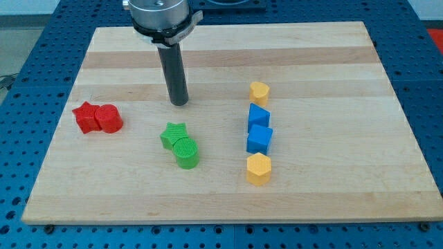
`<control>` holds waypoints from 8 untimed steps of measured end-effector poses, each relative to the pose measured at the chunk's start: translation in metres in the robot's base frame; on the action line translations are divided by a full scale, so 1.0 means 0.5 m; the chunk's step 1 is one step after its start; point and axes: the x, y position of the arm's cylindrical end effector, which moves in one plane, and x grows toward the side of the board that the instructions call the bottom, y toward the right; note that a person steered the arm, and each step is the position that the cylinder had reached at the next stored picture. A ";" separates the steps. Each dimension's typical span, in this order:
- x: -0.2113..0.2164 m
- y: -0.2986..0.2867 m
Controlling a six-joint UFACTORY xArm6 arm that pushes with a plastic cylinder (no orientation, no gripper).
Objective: Separate the blue blocks from the yellow blocks
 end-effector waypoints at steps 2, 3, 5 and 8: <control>0.023 0.147; 0.097 0.225; 0.135 0.225; 0.149 0.264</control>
